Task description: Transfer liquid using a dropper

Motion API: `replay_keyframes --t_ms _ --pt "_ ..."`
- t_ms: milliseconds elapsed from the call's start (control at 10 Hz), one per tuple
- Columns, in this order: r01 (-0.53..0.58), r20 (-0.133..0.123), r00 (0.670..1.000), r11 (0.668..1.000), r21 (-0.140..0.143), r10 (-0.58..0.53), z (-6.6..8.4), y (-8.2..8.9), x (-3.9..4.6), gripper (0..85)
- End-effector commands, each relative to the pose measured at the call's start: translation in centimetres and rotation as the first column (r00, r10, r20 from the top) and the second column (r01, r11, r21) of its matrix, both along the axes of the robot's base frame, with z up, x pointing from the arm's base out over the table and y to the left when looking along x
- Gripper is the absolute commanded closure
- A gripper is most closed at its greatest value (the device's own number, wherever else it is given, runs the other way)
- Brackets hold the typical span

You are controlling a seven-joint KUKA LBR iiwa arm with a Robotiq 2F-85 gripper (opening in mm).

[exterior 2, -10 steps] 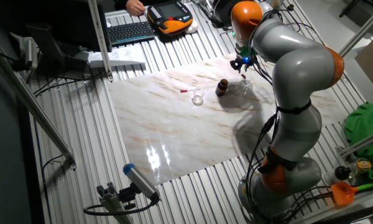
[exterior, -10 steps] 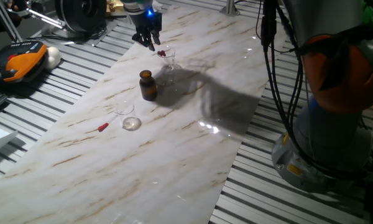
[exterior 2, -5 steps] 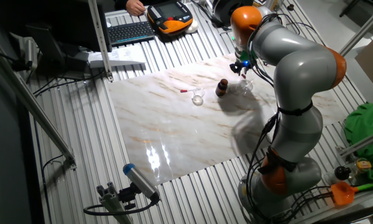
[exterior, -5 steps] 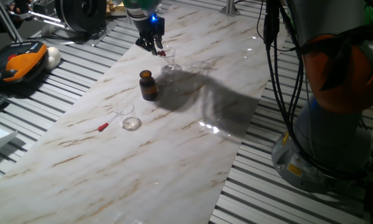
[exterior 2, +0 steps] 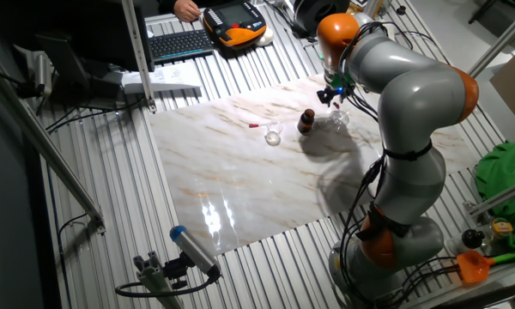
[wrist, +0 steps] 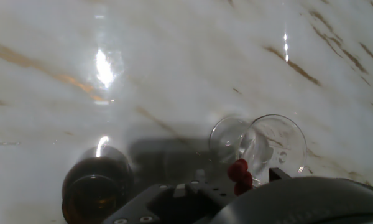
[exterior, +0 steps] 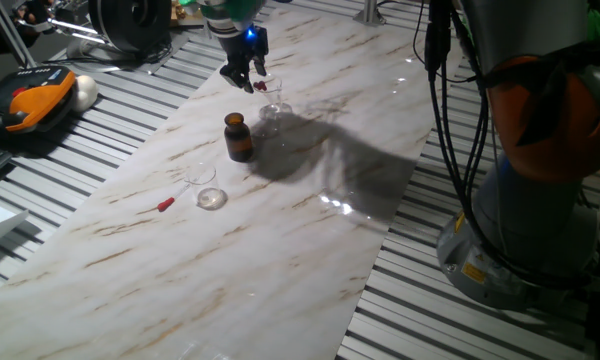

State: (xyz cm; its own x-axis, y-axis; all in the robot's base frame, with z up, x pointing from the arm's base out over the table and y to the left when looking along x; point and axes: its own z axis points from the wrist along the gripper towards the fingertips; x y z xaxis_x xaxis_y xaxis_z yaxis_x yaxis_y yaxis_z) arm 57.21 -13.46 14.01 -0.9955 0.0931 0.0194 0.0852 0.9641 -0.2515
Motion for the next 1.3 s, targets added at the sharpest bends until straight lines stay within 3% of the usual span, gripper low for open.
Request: replay_keyframes --t_ms 0,100,500,1200 --pt "-0.005 -0.003 1.000 1.000 0.000 0.005 -0.12 -0.16 0.06 34.0" --pt "-0.005 -0.004 1.000 1.000 0.003 0.005 -0.21 -0.25 0.10 51.0" --pt "-0.003 -0.005 1.000 1.000 0.005 0.003 -0.28 -0.19 0.11 51.0" --pt "-0.005 0.015 1.000 1.000 0.003 0.005 -1.03 -0.10 0.27 51.0"
